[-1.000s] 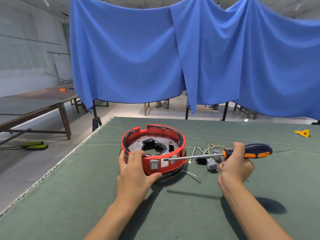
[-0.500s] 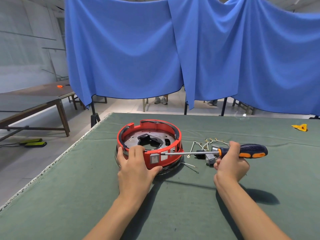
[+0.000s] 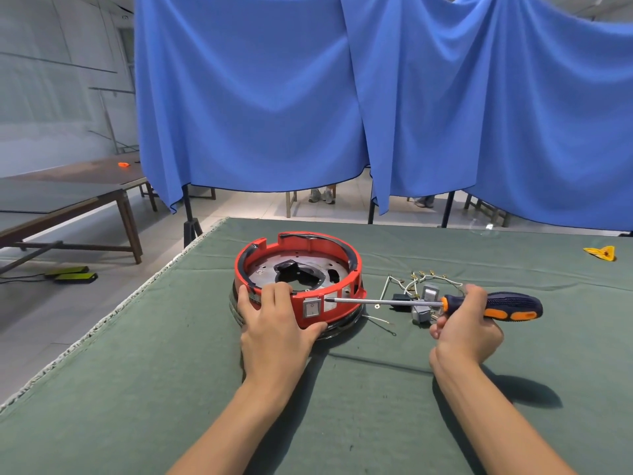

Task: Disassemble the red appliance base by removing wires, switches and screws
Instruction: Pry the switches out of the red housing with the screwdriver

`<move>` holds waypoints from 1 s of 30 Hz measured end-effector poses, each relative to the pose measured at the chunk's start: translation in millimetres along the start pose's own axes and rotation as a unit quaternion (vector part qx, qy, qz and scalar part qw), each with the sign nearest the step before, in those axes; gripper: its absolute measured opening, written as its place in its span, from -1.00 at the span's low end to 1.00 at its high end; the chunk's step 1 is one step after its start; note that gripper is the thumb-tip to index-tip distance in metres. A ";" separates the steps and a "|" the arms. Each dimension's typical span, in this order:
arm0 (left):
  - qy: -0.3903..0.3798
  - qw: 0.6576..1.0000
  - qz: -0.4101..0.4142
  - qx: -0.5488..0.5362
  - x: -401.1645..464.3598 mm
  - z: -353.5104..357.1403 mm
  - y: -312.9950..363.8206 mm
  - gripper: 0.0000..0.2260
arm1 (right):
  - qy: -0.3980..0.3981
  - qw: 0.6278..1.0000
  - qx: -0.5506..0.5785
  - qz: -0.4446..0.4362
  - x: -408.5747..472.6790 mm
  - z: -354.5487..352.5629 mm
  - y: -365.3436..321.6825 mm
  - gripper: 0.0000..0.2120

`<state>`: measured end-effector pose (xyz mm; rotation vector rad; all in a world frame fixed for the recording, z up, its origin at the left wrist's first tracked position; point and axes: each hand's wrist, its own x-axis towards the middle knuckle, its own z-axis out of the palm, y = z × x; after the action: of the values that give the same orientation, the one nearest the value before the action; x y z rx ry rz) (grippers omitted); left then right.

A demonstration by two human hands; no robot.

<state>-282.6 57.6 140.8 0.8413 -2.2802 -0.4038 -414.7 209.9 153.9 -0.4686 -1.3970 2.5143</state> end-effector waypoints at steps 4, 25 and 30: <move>-0.003 1.000 0.001 0.006 1.0 0.5 -0.6 -0.41 | -0.007 1.000 -0.001 -0.009 -0.1 0.4 1.1 -0.74; 0.010 0.995 0.064 -0.078 3.3 1.7 -12.3 -0.41 | 0.018 0.997 -0.073 0.036 19.2 46.7 15.9 -0.74; -0.001 0.995 0.068 -0.078 4.4 1.3 -13.3 -0.41 | 0.013 0.993 -0.116 0.015 25.6 59.3 17.5 -0.72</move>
<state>-279.9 44.9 135.5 0.6048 -2.2578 -0.5123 -461.8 163.4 164.2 -0.5667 -1.6935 2.3700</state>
